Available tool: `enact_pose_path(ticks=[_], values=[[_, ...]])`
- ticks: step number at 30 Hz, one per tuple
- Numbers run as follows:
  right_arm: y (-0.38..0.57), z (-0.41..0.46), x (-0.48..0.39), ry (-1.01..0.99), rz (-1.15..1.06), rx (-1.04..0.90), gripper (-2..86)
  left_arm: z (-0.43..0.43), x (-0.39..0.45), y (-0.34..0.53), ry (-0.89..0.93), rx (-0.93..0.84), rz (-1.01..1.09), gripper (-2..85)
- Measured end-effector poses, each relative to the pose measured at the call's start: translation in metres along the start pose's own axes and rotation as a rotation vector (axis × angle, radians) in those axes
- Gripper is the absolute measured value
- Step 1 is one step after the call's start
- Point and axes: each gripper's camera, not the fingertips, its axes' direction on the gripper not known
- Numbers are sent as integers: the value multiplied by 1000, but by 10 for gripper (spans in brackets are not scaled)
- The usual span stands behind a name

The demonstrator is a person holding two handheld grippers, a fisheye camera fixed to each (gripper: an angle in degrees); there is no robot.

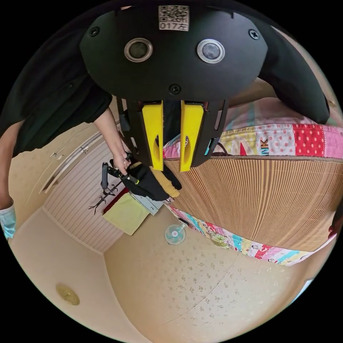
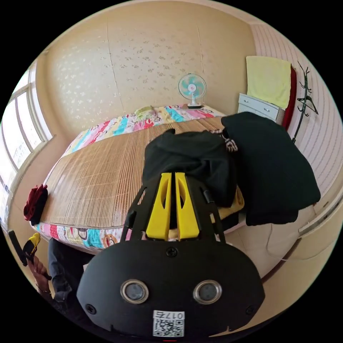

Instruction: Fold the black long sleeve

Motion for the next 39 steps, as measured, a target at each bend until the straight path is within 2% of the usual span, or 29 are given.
enact_pose_path(ticks=[3,5,9,11,13,15,18,23,27,30,32,35,39], values=[[-63,-34,-44,-60,-112,171,19,-19,-16,-6,-61,40,-13,75],[-122,-59,-95,-203,-234,244,16,-37,-26,-6,-45,102,-44,75],[-178,-105,-184,-369,-441,401,15,-53,-28,5,-86,149,-63,74],[-197,-138,-227,-574,-535,500,15,-56,-30,15,-114,129,-71,75],[-205,-150,-249,-689,-562,526,15,-55,-37,23,-122,106,-91,75],[-203,-142,-274,-708,-608,485,14,-56,-45,30,-116,98,-124,75],[-166,-74,-317,-608,-690,292,13,-58,-61,37,-103,102,-166,77],[-9,105,-336,-657,-703,-202,12,-57,-97,33,-117,88,-244,85],[94,164,-319,-656,-652,-411,15,-48,-120,30,-143,55,-299,99],[146,181,-304,-898,-583,-546,17,-32,-140,29,-106,26,-356,106],[162,191,-289,-1130,-452,-607,18,-16,-148,28,-92,7,-361,108],[169,202,-286,-1225,-401,-653,19,11,-153,25,-98,-54,-354,116],[161,206,-300,-1268,-554,-656,19,58,-159,28,-94,-184,-360,116]])
